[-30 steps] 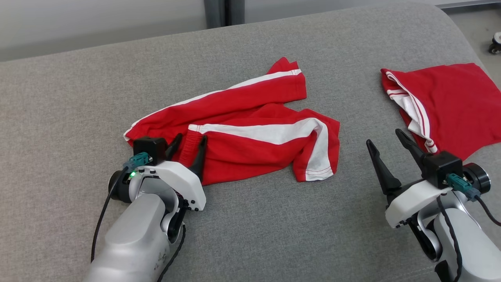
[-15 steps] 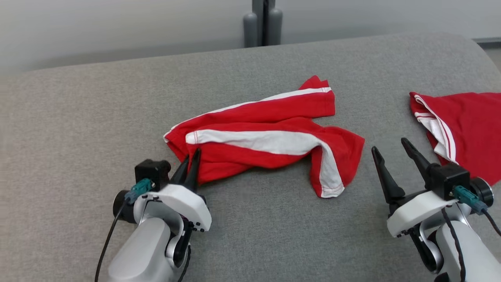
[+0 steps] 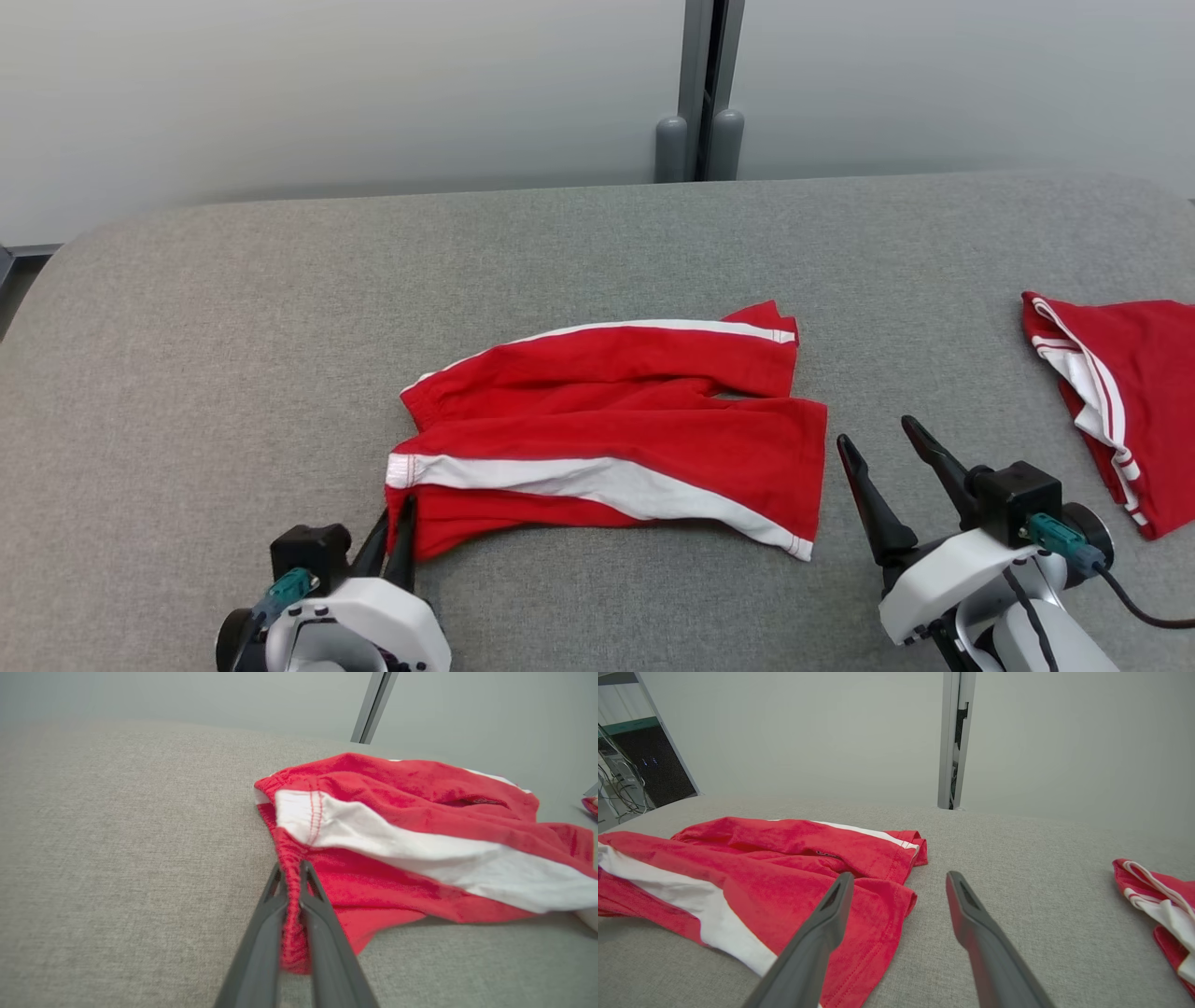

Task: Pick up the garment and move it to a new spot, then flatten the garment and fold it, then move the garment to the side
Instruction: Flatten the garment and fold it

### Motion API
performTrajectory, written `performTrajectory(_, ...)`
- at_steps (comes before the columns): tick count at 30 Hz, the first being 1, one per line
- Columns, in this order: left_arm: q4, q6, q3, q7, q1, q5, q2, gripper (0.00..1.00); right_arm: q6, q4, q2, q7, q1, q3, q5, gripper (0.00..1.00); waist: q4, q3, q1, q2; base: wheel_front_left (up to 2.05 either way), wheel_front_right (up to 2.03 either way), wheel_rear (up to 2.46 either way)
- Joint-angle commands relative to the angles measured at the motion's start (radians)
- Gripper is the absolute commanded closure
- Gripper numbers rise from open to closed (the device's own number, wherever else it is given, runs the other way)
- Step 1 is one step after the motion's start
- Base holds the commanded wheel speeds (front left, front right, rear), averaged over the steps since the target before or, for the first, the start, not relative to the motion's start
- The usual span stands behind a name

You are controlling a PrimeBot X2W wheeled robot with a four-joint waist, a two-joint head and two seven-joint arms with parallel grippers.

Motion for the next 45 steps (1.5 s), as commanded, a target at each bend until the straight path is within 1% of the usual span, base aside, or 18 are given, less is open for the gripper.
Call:
performTrajectory(1, 0.0, 0.01, 0.023, -0.004, 0.021, 0.022, 0.013, 0.0, 0.0, -0.001, -0.001, -0.006, 0.011, 0.007, 0.011, 0.0, -0.005, -0.006, 0.0, 0.0, 0.0, 0.0, 0.0)
performTrajectory(4, -0.034, 0.027, 0.07, -0.005, 0.058, 0.058, 0.018, 0.0, 0.0, 0.0, 0.007, -0.007, 0.026, 0.006, 0.017, 0.0, -0.013, -0.016, 0.0, 0.0, 0.0, 0.0, 0.0)
performTrajectory(7, -0.093, 0.053, 0.122, -0.005, 0.103, 0.107, 0.021, 0.0, 0.0, -0.013, 0.019, -0.006, 0.041, -0.012, 0.009, 0.0, -0.017, -0.03, 0.0, 0.0, 0.0, 0.0, 0.0)
performTrajectory(10, -0.165, 0.064, 0.162, -0.005, 0.155, 0.163, 0.019, 0.0, 0.0, -0.023, 0.037, -0.006, 0.072, -0.028, -0.001, 0.0, -0.017, -0.051, 0.0, 0.0, 0.0, 0.0, 0.0)
performTrajectory(14, -0.223, 0.062, 0.211, -0.005, 0.215, 0.208, 0.016, 0.0, 0.0, -0.033, 0.058, -0.007, 0.101, -0.043, 0.0, 0.0, -0.013, -0.073, 0.0, 0.0, 0.0, 0.0, 0.0)
performTrajectory(22, -0.258, 0.04, 0.268, -0.005, 0.274, 0.255, 0.005, 0.0, 0.0, -0.011, 0.08, -0.007, 0.137, -0.076, -0.014, 0.0, -0.007, -0.1, 0.0, 0.0, 0.0, 0.0, 0.0)
performTrajectory(30, -0.263, 0.022, 0.283, -0.005, 0.285, 0.27, -0.001, 0.0, 0.0, 0.007, 0.091, -0.006, 0.146, -0.078, -0.018, 0.0, -0.002, -0.1, 0.0, 0.0, 0.0, 0.0, 0.0)
performTrajectory(34, -0.268, 0.017, 0.272, -0.005, 0.266, 0.266, -0.002, 0.0, 0.0, 0.039, 0.094, -0.006, 0.146, -0.041, -0.005, 0.0, -0.001, -0.08, 0.0, 0.0, 0.0, 0.0, 0.0)
performTrajectory(36, -0.266, 0.022, 0.252, -0.005, 0.256, 0.249, -0.002, 0.0, 0.0, 0.078, 0.093, -0.006, 0.151, 0.001, 0.006, 0.0, 0.003, -0.067, 0.0, 0.0, 0.0, 0.0, 0.0)
performTrajectory(39, -0.266, 0.024, 0.231, -0.005, 0.247, 0.233, -0.002, 0.0, 0.0, 0.116, 0.087, -0.006, 0.149, 0.031, 0.019, 0.0, 0.008, -0.049, 0.0, 0.0, 0.0, 0.0, 0.0)
performTrajectory(45, -0.268, 0.029, 0.197, -0.005, 0.219, 0.217, -0.002, 0.0, 0.0, 0.167, 0.087, -0.006, 0.104, 0.057, 0.036, 0.0, 0.025, -0.008, 0.0, 0.0, 0.0, 0.0, 0.0)
